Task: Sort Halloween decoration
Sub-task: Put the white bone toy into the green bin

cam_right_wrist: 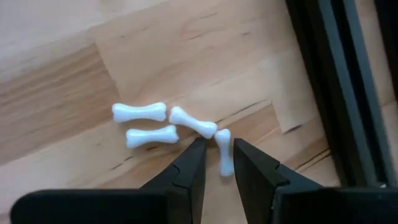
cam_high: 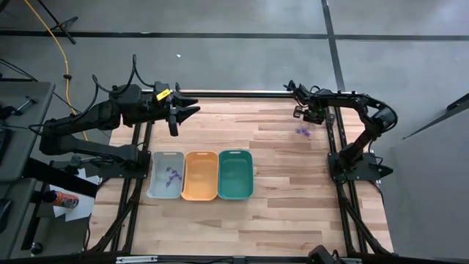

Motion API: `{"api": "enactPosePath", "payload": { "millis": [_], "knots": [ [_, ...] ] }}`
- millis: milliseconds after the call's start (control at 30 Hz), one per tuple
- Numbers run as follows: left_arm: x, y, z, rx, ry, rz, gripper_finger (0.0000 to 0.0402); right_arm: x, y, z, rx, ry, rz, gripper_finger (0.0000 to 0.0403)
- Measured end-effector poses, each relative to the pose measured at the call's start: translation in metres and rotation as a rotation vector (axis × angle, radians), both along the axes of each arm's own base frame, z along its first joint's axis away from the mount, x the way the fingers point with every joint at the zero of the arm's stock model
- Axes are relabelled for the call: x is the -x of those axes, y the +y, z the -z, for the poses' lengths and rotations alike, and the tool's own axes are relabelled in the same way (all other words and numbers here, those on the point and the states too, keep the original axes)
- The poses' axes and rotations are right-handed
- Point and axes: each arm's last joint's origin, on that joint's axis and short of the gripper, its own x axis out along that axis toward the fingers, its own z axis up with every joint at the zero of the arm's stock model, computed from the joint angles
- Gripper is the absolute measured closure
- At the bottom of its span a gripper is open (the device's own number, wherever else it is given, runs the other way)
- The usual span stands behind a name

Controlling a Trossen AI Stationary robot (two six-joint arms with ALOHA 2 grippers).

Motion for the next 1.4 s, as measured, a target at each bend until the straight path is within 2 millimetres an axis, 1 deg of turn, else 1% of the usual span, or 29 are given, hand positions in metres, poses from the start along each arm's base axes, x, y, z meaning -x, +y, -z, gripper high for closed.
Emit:
{"api": "enactPosePath", "payload": {
  "millis": [167,300,433,533,600,633,800,867,1000,1167,1300,1400],
  "knots": [
    [0.0,0.0,0.001,0.001,0.006,0.0,0.0254,0.004,0.01,0.012,0.007,-0.011,0.031,0.0325],
    [0.0,0.0,0.001,0.001,0.006,0.0,0.0254,0.004,0.012,0.013,0.006,0.009,-0.025,0.0325],
    [0.0,0.0,0.001,0.001,0.006,0.0,0.0254,0.003,0.013,0.013,0.014,0.004,-0.056,0.0338],
    [0.0,0.0,0.001,0.001,0.006,0.0,0.0254,0.002,0.013,0.012,0.019,-0.009,-0.065,0.0368],
    [0.001,0.0,0.0,0.0,0.003,0.0,0.0254,0.002,0.015,0.01,0.02,-0.009,-0.099,0.039],
    [0.002,0.0,0.0,0.0,0.0,0.0,0.0254,0.002,0.015,0.009,0.021,-0.008,-0.119,0.0395],
    [0.002,0.0,-0.001,-0.001,-0.001,-0.003,0.0254,0.002,0.019,0.0,0.025,-0.018,-0.197,0.0389],
    [0.002,0.0,-0.001,-0.003,-0.004,-0.008,0.0254,0.004,0.022,-0.005,0.022,-0.03,-0.224,0.0392],
    [0.002,0.0,-0.001,-0.002,-0.004,-0.008,0.0254,0.005,0.023,-0.024,0.106,-0.06,-0.292,0.0399],
    [0.002,0.0,-0.001,-0.002,-0.004,-0.007,0.0254,0.01,0.029,-0.056,0.244,-0.137,-0.377,0.04],
    [0.002,0.0,-0.001,-0.003,-0.004,-0.012,0.0254,0.006,0.039,-0.084,0.369,-0.304,-0.508,0.0401],
    [0.002,0.0,-0.001,0.0,-0.004,-0.012,0.0254,-0.003,0.051,-0.103,0.45,-0.476,-0.638,0.0402]
  ]
}}
